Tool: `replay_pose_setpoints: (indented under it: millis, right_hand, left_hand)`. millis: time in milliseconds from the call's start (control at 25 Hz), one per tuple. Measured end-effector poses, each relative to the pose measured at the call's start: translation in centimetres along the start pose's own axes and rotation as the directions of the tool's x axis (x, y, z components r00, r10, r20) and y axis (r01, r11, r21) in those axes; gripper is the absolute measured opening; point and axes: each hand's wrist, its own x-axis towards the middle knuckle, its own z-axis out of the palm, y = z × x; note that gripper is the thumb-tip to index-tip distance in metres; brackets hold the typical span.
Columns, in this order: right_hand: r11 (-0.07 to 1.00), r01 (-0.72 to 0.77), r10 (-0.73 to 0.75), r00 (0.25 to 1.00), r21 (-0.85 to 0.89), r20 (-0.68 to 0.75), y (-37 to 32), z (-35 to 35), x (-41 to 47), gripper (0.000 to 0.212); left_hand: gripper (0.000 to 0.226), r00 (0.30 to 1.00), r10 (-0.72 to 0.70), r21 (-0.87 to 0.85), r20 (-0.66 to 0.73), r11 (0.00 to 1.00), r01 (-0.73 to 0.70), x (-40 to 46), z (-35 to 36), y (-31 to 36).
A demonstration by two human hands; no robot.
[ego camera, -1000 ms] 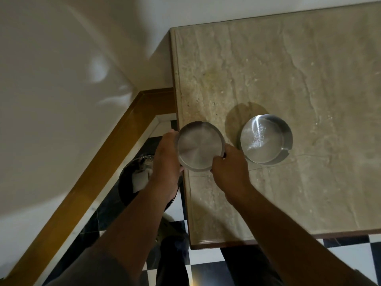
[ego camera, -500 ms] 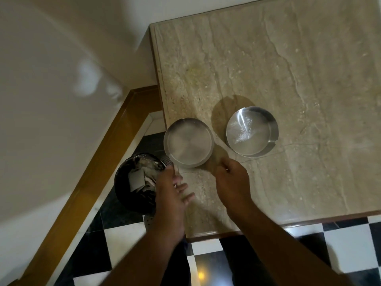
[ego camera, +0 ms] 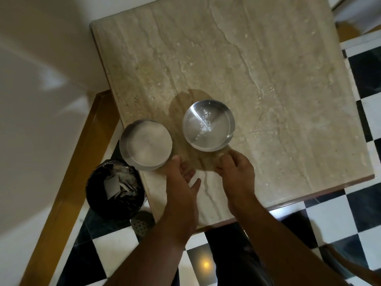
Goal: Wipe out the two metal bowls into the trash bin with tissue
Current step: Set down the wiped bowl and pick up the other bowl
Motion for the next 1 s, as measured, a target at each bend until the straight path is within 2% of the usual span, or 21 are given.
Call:
replay_pose_setpoints:
  millis: [80,160,200,280,440,560,680,840,1000]
  right_hand:
    - [0.998,0.062,-0.062,0.998,-0.006,-0.023,-0.9,-0.5,1.3,0.03]
    - [0.987,0.146,-0.148,0.989,-0.062,-0.023,-2.2,-0.6,2.8,0.018]
    - [0.977,0.194,-0.197,0.98,-0.092,-0.022,-2.9,-0.5,3.4,0.015]
    - [0.958,0.247,-0.252,0.967,-0.148,-0.021,-4.0,-0.3,4.6,0.024]
    - [0.946,0.221,-0.224,0.975,-0.236,0.015,-4.9,-0.4,6.1,0.038]
    - [0.933,0.188,-0.192,0.981,-0.307,0.017,-5.1,-0.8,6.3,0.035]
    - [0.943,0.157,-0.15,0.988,-0.293,0.046,-5.6,-1.1,6.0,0.031]
    - [0.926,0.208,-0.183,0.977,-0.316,0.107,-6.5,-0.4,3.8,0.034]
    - [0.936,0.241,-0.199,0.964,-0.258,0.179,-7.2,1.8,1.1,0.036]
  left_hand:
    - [0.053,0.999,0.034,-0.026,-0.005,0.999,-0.034,-0.3,2.1,0.5]
    - [0.056,0.995,0.099,-0.033,0.017,0.995,-0.098,0.0,3.5,1.0]
    - [0.054,0.99,0.139,-0.027,0.035,0.99,-0.138,0.3,3.9,1.3]
    - [0.045,0.977,0.207,0.008,0.046,0.978,-0.208,1.3,4.5,2.2]
    - [0.051,0.973,0.224,0.145,0.059,0.962,-0.23,2.7,5.1,3.7]
    - [0.047,0.977,0.197,0.169,0.084,0.963,-0.208,2.5,5.1,4.4]
    - [0.04,0.976,0.186,0.164,0.116,0.965,-0.203,1.8,4.6,5.3]
    - [0.032,0.965,0.232,0.172,0.12,0.953,-0.25,0.1,3.1,7.1]
    - [0.035,0.946,0.293,0.215,0.138,0.924,-0.317,-0.6,-0.8,9.4]
